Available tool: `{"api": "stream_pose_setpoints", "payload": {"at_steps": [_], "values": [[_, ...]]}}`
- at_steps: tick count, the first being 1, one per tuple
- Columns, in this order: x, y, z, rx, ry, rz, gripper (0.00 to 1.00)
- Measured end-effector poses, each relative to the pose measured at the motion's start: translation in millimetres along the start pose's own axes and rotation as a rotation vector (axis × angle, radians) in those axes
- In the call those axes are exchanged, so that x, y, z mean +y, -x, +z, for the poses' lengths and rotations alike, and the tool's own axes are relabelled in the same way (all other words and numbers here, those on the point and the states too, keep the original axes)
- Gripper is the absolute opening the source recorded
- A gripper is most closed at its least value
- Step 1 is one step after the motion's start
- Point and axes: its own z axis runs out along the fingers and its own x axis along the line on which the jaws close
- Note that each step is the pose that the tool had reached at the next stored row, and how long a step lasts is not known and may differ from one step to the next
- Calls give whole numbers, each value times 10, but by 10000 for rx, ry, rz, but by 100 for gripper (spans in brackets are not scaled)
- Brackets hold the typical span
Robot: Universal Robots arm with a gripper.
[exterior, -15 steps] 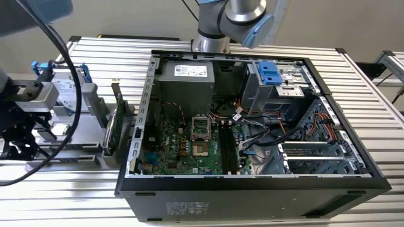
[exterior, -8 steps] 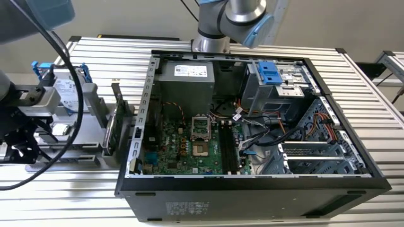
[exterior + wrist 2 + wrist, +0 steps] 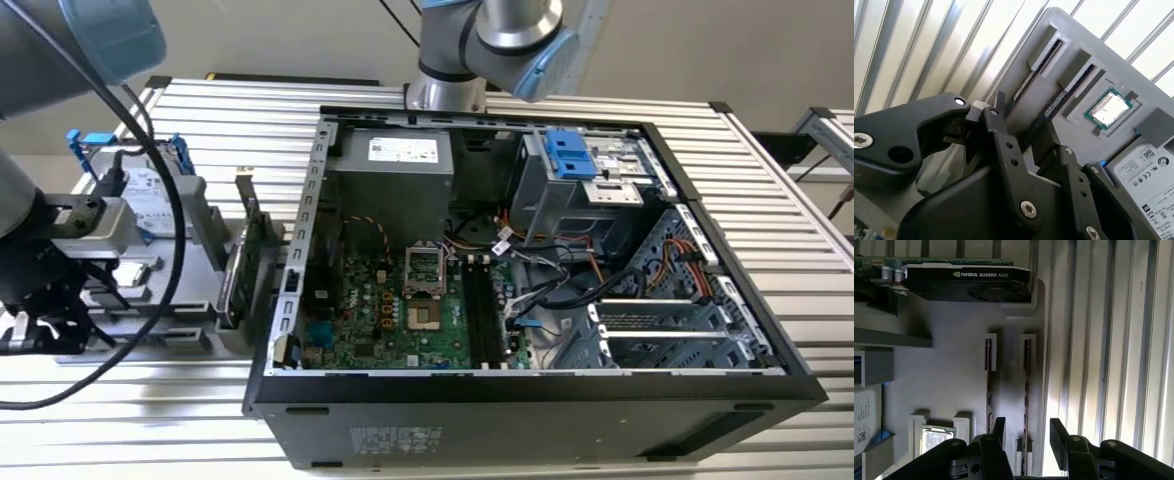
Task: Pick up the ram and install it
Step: 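Pick up the ram and move it above insertion slot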
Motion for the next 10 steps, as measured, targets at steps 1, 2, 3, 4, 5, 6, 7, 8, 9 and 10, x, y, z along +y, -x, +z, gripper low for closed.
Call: {"api": "stream_pose_setpoints", "payload": {"at_steps": [1, 2, 3, 4, 5, 6, 7, 8, 9, 10], "values": [[0, 1, 18, -1, -2, -7, 100], [1, 2, 35, 0, -1, -15, 100], [2, 3, 53, 0, -3, -32, 100], [3, 4, 70, 1, -4, -55, 100], [4, 5, 88, 3, -4, -90, 100], [5, 6, 104, 3, -7, -126, 100], [6, 7, 120, 4, -9, -160, 100], [6, 8, 135, 4, -12, -195, 100], [7, 9, 150, 5, -14, -228, 100], [7, 10, 165, 6, -16, -261, 100]]}}
